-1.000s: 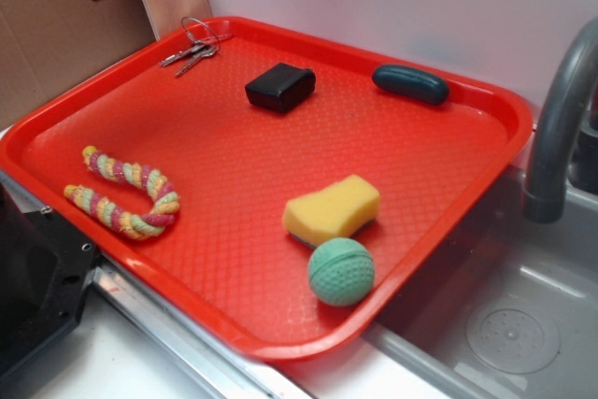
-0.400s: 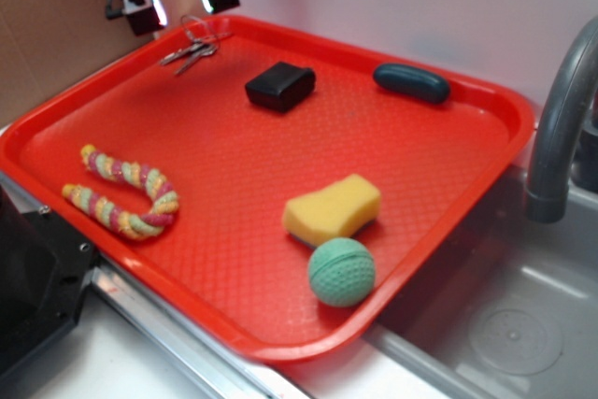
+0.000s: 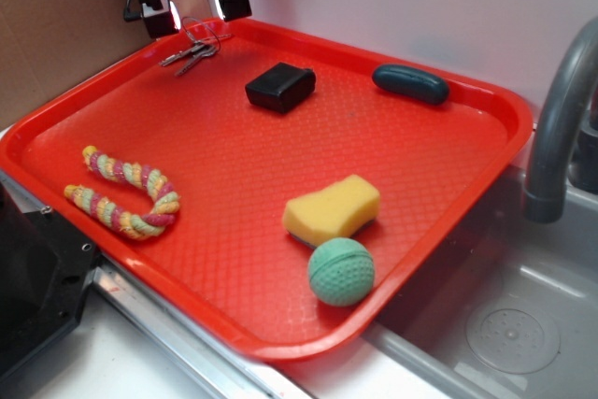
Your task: Grab the silver keys.
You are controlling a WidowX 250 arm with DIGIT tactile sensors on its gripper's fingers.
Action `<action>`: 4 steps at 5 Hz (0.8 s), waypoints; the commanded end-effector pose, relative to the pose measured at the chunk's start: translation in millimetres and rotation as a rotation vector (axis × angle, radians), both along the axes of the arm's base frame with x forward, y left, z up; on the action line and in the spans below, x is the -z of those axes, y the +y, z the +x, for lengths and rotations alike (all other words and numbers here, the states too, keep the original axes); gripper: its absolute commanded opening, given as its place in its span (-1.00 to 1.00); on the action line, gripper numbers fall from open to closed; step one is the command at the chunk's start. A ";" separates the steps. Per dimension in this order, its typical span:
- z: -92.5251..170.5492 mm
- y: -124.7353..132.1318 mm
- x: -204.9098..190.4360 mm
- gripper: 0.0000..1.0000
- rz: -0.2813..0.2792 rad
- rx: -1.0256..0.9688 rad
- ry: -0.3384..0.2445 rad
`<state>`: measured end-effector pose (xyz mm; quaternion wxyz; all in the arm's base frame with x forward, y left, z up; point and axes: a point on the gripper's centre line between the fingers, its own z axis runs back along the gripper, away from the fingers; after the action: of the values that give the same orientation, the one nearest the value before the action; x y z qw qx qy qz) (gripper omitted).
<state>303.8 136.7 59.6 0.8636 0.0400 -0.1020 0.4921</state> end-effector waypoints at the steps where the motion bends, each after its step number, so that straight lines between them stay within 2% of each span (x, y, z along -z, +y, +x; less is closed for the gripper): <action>1: -0.6 20.0 -15.3 1.00 0.018 -0.026 -0.046; 4: -2.5 38.5 0.5 1.00 0.019 -0.062 0.001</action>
<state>301.2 161.7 42.8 0.8542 0.0494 -0.0769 0.5119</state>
